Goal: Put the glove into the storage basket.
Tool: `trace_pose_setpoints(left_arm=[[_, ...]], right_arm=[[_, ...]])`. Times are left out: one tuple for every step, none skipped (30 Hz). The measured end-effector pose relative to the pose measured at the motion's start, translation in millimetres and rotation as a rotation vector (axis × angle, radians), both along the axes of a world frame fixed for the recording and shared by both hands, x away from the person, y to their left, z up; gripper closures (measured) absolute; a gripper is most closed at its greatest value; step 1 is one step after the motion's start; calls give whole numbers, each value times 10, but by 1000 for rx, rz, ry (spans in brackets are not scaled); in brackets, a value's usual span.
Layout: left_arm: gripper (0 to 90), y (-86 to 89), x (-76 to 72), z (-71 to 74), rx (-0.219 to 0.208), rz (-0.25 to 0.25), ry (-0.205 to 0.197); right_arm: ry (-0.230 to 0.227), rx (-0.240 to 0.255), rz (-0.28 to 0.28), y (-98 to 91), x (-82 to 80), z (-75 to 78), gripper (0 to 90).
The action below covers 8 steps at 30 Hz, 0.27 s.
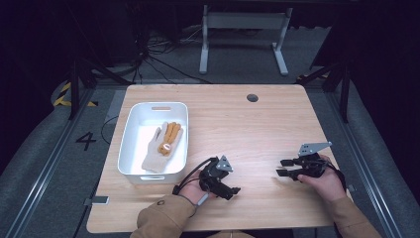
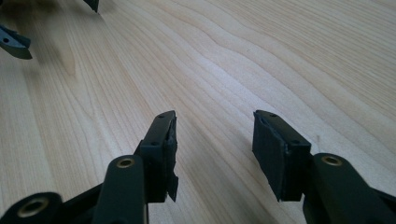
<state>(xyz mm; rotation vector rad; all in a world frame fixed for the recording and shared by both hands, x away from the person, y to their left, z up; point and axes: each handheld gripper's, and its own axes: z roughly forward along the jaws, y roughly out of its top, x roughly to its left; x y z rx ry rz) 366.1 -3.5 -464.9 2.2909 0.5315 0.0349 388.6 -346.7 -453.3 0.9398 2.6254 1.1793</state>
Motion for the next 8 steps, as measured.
trace_pose_setpoints(left_arm=[[179, 2, 0, 6, -1, 0, 4], [179, 3, -1, 11, -4, -2, 3], [178, 3, -1, 11, -4, -2, 3], [178, 4, -2, 11, -2, -2, 1], [178, 6, -4, 12, -3, -2, 3], [178, 8, -7, 12, -5, 0, 4], [178, 8, -10, 12, -4, 0, 4], [179, 5, -13, 11, -1, 0, 0]], right_arm=[[0, 0, 0, 0, 0, 0, 510], [0, 1, 0, -1, 1, 0, 509], [0, 1, 0, -1, 1, 0, 509], [-3, 1, 3, -2, 3, 0, 509], [-4, 3, 0, 0, 6, 4, 509], [-5, 5, 0, 6, 7, 10, 508], [-5, 5, 0, 6, 7, 10, 508], [-8, 5, 0, 10, 7, 14, 508]])
